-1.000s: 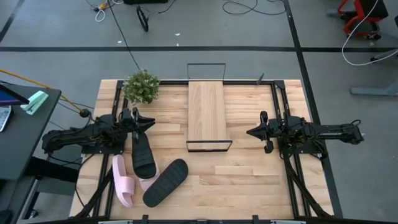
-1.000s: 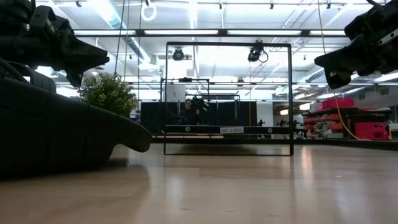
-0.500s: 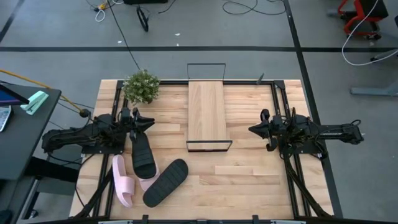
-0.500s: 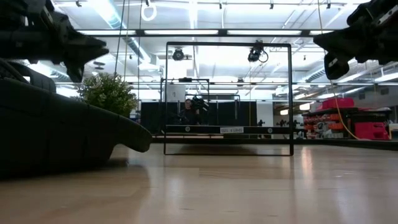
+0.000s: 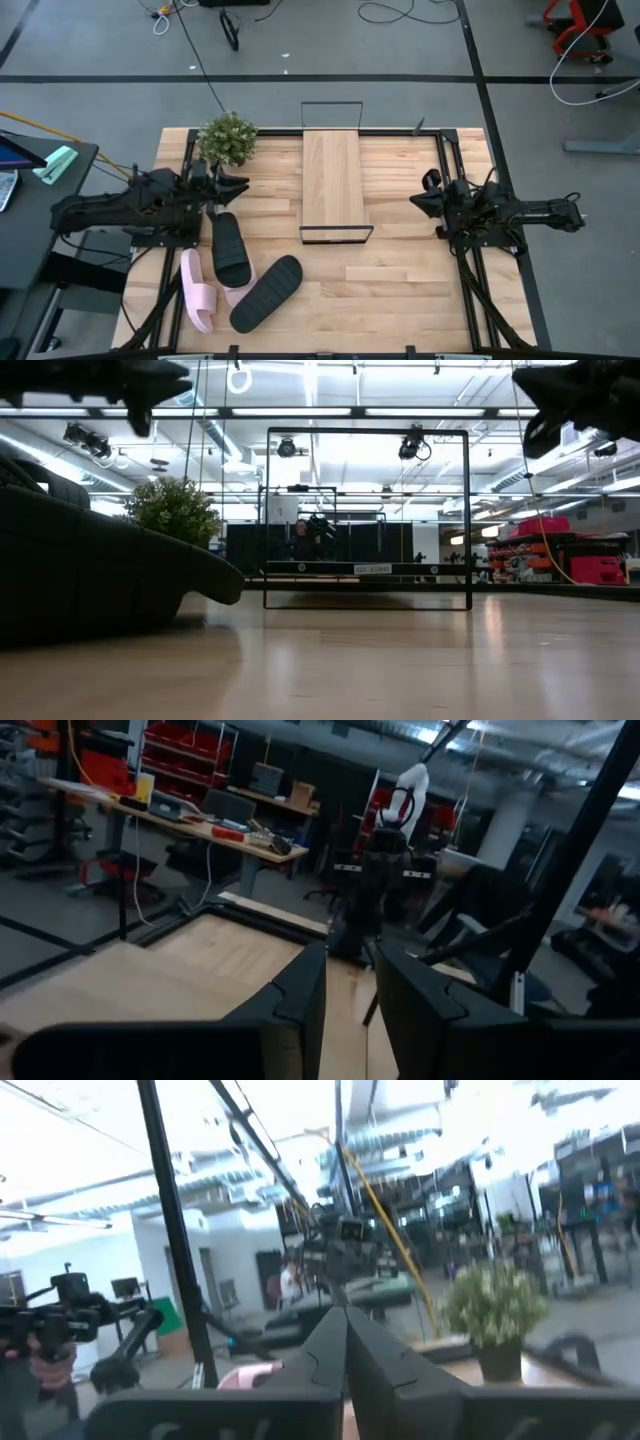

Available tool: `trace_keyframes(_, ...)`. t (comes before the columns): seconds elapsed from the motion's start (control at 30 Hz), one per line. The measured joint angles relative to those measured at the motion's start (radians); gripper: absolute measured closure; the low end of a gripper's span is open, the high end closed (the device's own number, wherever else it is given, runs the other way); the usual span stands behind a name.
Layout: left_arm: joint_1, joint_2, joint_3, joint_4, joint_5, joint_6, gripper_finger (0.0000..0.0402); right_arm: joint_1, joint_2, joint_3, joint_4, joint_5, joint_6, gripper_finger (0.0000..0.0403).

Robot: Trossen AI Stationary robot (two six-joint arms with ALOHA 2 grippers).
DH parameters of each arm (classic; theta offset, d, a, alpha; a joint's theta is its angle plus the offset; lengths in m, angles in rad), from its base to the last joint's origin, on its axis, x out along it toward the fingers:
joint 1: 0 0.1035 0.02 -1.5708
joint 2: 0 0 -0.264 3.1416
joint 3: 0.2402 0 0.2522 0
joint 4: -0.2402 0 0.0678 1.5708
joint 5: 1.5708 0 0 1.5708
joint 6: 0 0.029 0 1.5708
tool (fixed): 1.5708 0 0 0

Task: Pick and place slides into the shelf
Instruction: Put the left black slipper on the shelf

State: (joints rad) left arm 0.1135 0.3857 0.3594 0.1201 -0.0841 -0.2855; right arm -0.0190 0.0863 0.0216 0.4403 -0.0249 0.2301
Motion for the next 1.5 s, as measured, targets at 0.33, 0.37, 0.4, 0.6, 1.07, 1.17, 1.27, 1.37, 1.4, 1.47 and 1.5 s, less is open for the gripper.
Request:
trace_keyframes(0.33, 0.0, 0.33, 0.292, 0.002, 0.0, 0.157, 0.0307, 0.0, 0.06, 0.227, -0.062, 0.027, -0.209, 0.0389)
trace_keyframes(0.37, 0.0, 0.359, 0.322, 0.003, 0.0, 0.169, 0.0308, 0.0, 0.078, 0.262, -0.083, 0.027, -0.22, 0.0389)
trace_keyframes(0.4, 0.0, 0.384, 0.351, 0.002, 0.0, 0.182, 0.031, 0.0, 0.099, 0.298, -0.105, 0.027, -0.23, 0.0389)
trace_keyframes(0.6, 0.0, 0.51, 0.516, 0.002, 0.0, 0.204, 0.0323, 0.0, 0.261, 0.52, -0.127, 0.038, -0.233, 0.0389)
trace_keyframes(1.07, 0.0, 0.576, 0.684, -0.004, 0.001, 0.136, 0.034, 0.0, 0.667, 1.08, -0.587, 0.207, -0.239, 0.0389)
trace_keyframes(1.17, -0.008, 0.574, 0.684, -0.015, 0.002, 0.143, 0.0336, 0.0, 0.741, 1.183, -0.716, 0.189, -0.244, 0.0389)
trace_keyframes(1.27, -0.018, 0.575, 0.684, -0.031, 0.002, 0.136, 0.0331, 0.0, 0.808, 1.262, -0.82, 0.166, -0.264, 0.0389)
trace_keyframes(1.37, -0.028, 0.575, 0.684, -0.044, 0.003, 0.112, 0.0329, 0.0, 0.863, 1.316, -0.889, 0.133, -0.266, 0.0389)
trace_keyframes(1.4, -0.031, 0.575, 0.684, -0.046, 0.003, 0.109, 0.0329, 0.0, 0.879, 1.329, -0.908, 0.128, -0.267, 0.0388)
trace_keyframes(1.47, -0.043, 0.575, 0.684, -0.047, 0.002, 0.109, 0.033, 0.0, 0.909, 1.349, -0.945, 0.127, -0.277, 0.0386)
trace_keyframes(1.5, -0.049, 0.574, 0.684, -0.049, 0.001, 0.112, 0.0331, 0.0, 0.921, 1.354, -0.959, 0.127, -0.282, 0.0384)
